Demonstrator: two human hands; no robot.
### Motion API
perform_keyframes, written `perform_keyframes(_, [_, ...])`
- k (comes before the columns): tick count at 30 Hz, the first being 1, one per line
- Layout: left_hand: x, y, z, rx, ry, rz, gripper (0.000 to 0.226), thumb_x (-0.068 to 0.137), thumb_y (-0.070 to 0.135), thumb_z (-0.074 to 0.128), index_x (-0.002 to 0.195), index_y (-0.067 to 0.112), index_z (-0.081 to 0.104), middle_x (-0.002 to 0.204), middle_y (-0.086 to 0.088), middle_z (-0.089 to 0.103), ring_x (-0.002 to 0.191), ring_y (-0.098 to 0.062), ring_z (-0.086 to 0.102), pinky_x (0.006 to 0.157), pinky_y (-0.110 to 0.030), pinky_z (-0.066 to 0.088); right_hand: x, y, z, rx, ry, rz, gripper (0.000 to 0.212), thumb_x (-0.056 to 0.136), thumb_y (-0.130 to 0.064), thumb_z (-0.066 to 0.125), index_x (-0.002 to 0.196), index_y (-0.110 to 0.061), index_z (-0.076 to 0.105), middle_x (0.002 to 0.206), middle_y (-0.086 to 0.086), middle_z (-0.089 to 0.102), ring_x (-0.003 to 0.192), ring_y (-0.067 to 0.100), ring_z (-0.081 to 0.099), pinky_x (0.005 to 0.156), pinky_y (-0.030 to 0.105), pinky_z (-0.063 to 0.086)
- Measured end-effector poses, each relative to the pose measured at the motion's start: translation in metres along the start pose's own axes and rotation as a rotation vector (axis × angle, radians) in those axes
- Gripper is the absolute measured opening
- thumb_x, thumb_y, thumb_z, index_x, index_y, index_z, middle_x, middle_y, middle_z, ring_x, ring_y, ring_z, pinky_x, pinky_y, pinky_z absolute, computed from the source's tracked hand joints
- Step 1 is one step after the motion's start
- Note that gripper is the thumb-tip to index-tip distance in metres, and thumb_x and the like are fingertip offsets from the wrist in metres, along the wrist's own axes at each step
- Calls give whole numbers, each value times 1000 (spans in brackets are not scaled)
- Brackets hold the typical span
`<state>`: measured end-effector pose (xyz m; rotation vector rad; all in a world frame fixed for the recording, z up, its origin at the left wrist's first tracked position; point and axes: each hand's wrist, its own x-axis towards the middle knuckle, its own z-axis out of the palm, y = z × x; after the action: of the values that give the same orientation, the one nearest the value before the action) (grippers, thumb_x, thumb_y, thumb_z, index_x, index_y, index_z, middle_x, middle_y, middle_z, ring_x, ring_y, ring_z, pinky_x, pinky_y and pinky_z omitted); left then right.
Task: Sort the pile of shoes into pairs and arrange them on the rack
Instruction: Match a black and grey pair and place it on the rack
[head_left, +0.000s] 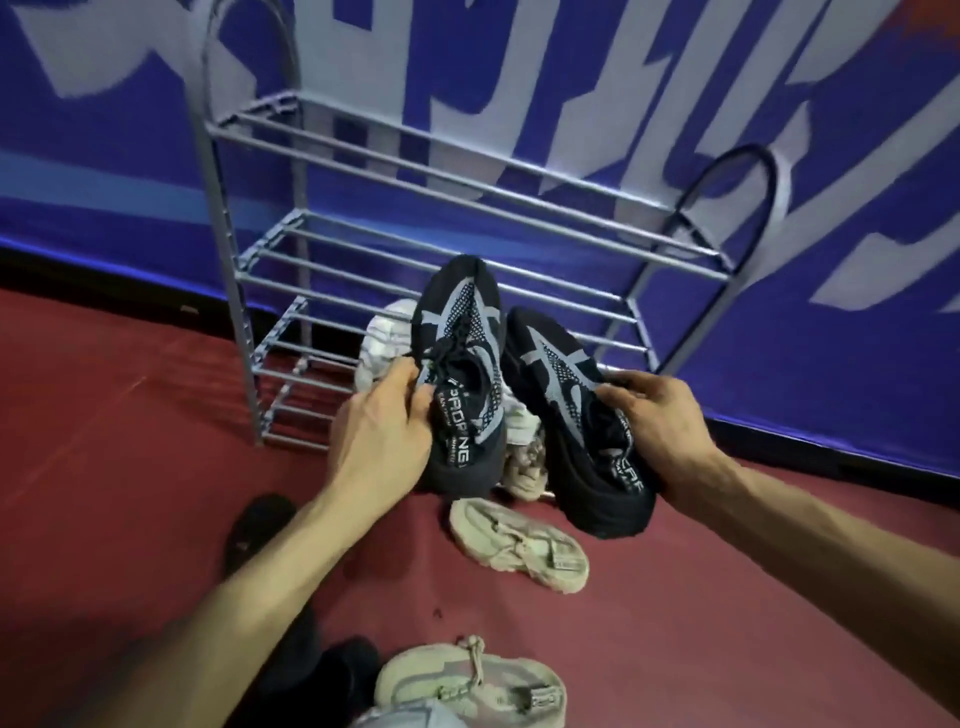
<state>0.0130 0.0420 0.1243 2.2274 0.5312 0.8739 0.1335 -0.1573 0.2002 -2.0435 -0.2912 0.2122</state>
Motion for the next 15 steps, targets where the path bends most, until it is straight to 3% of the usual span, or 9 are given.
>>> perform_keyframes(2, [30,18,19,39,-40,24,22,89,30,41,103,20,55,92,-15,70,89,-41,62,75,-45,48,24,-2,-16,9,92,35,9,82,-14,67,77,-11,74,79,10,76,72,23,71,79,45,60])
perform_keyframes(7, [94,52,64,187,-116,17,17,93,27,41,98,16,52,99,-23,66,92,-45,58,67,-40,38,97,11,-23,-50,275,75,19,66,-25,67,72,-8,74,69,11,74,68,23,71,66,47,59])
perform_keyframes(11, [136,62,98,245,-136,-18,23,95,25,40,107,14,56,111,-25,63,101,-45,56,71,-40,35,151,10,-19,-59,379,118,19,73,-22,68,82,-6,75,82,13,74,82,27,72,76,39,60])
perform_keyframes(15, [164,57,137,258,-209,-149,28,92,23,45,114,22,62,122,-19,62,113,-41,54,89,-42,42,186,13,-14,-79,489,124,29,80,-27,67,102,-7,72,101,16,73,98,31,68,88,34,54])
